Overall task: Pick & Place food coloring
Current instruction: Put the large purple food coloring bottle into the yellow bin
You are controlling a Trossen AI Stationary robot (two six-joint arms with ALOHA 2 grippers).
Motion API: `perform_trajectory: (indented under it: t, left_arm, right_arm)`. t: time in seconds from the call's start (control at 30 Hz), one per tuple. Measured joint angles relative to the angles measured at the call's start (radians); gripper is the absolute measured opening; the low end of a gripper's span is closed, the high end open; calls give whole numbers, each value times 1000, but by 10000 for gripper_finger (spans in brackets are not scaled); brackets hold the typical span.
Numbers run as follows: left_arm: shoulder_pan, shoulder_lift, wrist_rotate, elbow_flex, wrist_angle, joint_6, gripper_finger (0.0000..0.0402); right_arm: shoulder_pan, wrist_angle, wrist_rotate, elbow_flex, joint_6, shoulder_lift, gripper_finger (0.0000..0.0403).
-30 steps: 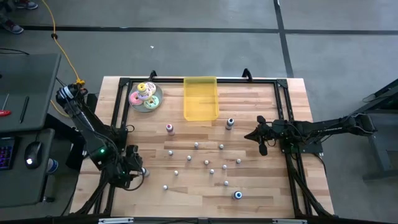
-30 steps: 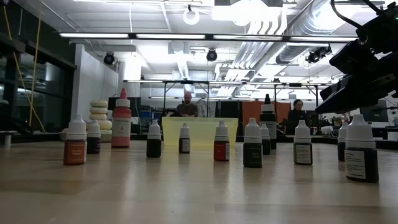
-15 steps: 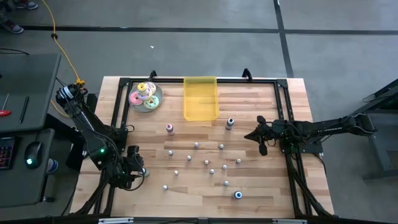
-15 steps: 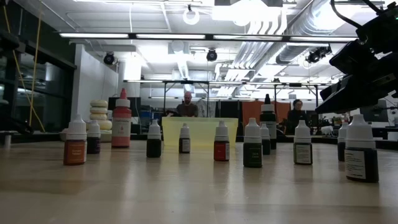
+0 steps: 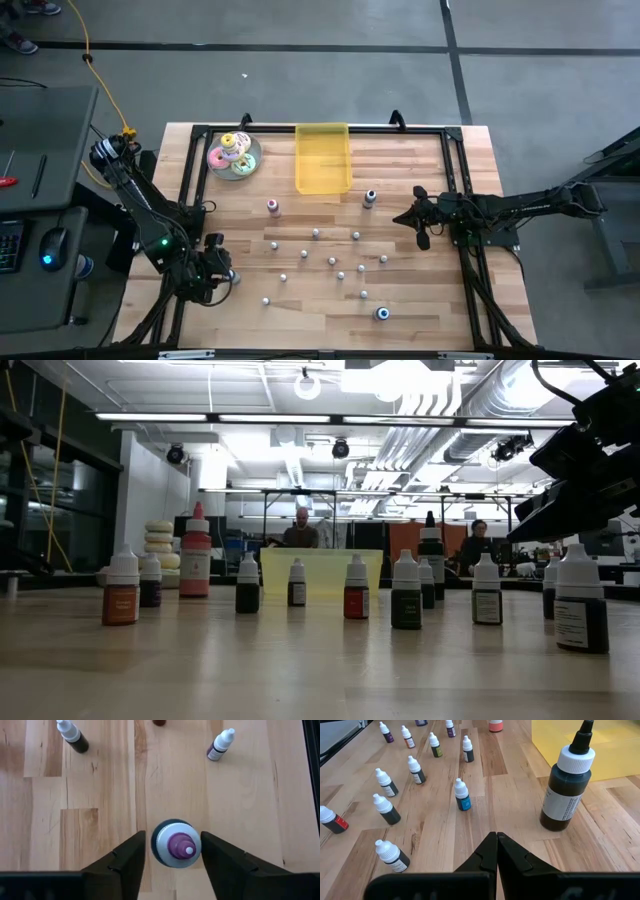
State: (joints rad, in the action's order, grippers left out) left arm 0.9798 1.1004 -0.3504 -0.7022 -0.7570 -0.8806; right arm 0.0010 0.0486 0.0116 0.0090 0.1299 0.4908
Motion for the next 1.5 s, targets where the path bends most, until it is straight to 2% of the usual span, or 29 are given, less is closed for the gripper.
perform_trajectory:
  t: [0.43, 0.73, 0.97, 1.13, 1.37, 1.5]
  left_arm:
    - [0, 0, -3, -1, 1, -23, 105]
    - [0, 0, -13, -56, -12, -44, 100]
    - [-3, 0, -83, -203, -142, -41, 99]
    - [-56, 4, -93, -330, -224, -32, 98]
    - [-183, 70, -70, -515, -302, 122, 98]
    - [-293, 140, -49, -647, -391, 233, 98]
  right_arm:
    - [0, 0, 0, 0, 0, 0, 0]
    - [0, 0, 0, 0, 0, 0, 0]
    - [0, 0, 0, 0, 0, 0, 0]
    - [0, 0, 0, 0, 0, 0, 0]
    - [0, 0, 0, 0, 0, 0, 0]
    - [0, 0, 0, 0, 0, 0, 0]
